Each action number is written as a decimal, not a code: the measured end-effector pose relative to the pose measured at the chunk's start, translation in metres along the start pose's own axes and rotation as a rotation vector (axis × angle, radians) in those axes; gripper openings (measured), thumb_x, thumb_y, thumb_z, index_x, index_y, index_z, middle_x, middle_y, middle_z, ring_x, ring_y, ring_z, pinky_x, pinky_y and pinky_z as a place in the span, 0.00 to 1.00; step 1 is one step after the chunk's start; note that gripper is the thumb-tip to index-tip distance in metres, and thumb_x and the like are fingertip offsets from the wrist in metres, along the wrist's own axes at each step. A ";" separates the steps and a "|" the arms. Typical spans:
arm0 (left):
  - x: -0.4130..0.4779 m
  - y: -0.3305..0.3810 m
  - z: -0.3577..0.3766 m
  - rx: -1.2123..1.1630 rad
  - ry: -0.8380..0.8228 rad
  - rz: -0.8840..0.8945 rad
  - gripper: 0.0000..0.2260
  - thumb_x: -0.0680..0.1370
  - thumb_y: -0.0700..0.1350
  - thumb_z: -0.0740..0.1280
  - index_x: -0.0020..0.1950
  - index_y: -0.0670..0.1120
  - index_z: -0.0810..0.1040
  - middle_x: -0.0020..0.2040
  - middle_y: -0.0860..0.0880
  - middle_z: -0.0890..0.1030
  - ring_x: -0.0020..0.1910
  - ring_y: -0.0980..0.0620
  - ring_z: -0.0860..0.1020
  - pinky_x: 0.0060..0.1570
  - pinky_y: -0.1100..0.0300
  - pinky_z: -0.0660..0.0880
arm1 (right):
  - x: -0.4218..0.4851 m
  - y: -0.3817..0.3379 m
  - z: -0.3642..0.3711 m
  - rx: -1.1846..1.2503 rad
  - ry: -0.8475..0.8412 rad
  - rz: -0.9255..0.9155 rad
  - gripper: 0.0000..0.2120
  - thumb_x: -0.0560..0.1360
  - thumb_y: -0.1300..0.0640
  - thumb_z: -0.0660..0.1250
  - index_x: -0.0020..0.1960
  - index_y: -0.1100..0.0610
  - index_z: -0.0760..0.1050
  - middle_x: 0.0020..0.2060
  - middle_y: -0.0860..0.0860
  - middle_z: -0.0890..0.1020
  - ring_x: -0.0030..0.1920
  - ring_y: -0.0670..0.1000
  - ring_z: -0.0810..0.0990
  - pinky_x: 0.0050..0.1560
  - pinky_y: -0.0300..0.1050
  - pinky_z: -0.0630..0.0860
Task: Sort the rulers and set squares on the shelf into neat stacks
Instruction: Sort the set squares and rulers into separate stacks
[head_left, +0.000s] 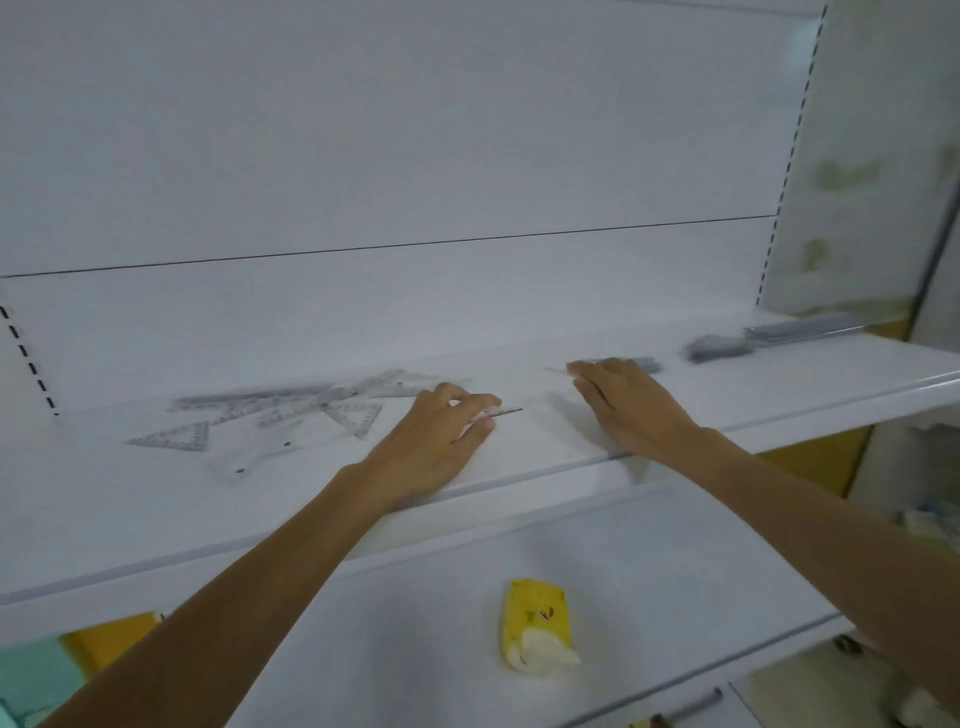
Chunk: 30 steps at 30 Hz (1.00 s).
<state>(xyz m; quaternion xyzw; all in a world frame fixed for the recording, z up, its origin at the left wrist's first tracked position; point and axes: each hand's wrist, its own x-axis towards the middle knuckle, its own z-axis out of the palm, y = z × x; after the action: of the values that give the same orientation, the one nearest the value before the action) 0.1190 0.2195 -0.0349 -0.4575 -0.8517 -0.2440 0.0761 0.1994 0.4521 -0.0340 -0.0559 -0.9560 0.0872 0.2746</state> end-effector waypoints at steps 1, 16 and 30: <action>0.011 0.011 0.009 -0.004 -0.004 0.007 0.16 0.80 0.54 0.55 0.67 0.58 0.69 0.64 0.51 0.68 0.65 0.51 0.63 0.60 0.61 0.60 | -0.002 0.018 -0.005 -0.010 -0.003 0.016 0.18 0.81 0.53 0.51 0.68 0.53 0.68 0.60 0.57 0.76 0.61 0.58 0.71 0.59 0.51 0.69; 0.168 0.167 0.134 -0.121 0.122 0.019 0.17 0.71 0.59 0.68 0.57 0.55 0.77 0.52 0.55 0.75 0.44 0.60 0.74 0.46 0.64 0.67 | 0.001 0.257 -0.085 0.085 -0.108 0.167 0.18 0.77 0.49 0.62 0.64 0.55 0.74 0.62 0.56 0.76 0.60 0.56 0.75 0.61 0.46 0.68; 0.230 0.179 0.145 -0.061 0.085 -0.032 0.19 0.70 0.62 0.66 0.55 0.53 0.78 0.51 0.54 0.77 0.43 0.59 0.76 0.45 0.64 0.72 | 0.054 0.308 -0.077 0.186 -0.090 0.140 0.17 0.74 0.47 0.66 0.60 0.54 0.76 0.56 0.56 0.77 0.52 0.52 0.76 0.50 0.39 0.66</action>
<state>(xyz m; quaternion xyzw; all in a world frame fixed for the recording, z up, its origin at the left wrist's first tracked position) 0.1476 0.5432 -0.0180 -0.4351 -0.8471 -0.2902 0.0943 0.2133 0.7719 -0.0025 -0.0929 -0.9489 0.1966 0.2285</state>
